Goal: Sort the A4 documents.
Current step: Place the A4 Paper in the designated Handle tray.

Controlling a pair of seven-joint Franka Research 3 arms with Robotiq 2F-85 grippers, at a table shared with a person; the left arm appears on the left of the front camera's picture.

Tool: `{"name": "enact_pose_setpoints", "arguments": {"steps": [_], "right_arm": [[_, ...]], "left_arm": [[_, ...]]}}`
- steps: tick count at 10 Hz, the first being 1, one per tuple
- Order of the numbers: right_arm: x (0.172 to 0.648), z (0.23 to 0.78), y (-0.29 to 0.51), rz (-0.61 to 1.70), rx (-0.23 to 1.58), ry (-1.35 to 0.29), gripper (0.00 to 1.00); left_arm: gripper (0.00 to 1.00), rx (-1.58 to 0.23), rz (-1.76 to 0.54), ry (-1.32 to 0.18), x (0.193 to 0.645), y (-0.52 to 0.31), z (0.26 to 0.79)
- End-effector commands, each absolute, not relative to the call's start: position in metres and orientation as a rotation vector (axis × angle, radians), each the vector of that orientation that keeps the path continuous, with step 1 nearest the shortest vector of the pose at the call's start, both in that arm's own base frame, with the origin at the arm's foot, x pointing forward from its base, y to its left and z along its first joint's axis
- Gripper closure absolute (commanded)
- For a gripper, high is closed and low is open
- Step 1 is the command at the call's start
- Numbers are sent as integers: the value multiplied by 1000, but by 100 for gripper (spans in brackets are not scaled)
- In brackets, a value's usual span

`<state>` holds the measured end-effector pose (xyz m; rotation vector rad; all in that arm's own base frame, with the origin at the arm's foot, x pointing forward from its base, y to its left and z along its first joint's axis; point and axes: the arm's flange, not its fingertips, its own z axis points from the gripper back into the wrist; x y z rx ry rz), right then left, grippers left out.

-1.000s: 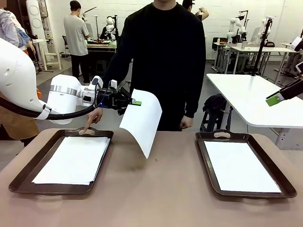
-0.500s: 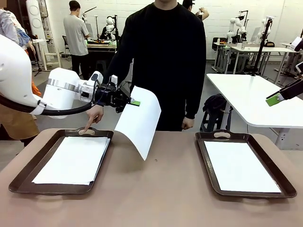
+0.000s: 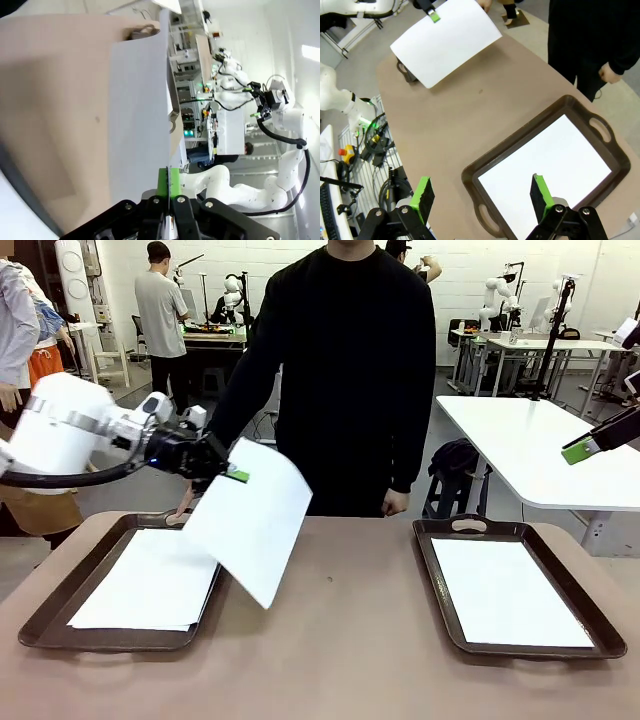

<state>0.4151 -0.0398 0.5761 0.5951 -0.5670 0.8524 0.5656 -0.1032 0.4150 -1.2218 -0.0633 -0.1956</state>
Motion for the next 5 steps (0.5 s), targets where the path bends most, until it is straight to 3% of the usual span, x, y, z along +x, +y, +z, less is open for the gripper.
{"name": "enact_pose_setpoints", "arguments": {"steps": [1, 5], "right_arm": [[415, 575, -39, 856, 601, -569, 0], [415, 575, -39, 856, 601, -569, 0]], "left_arm": [[99, -1163, -77, -32, 543, -71, 423], [99, -1162, 7, 4, 536, -28, 402]]}}
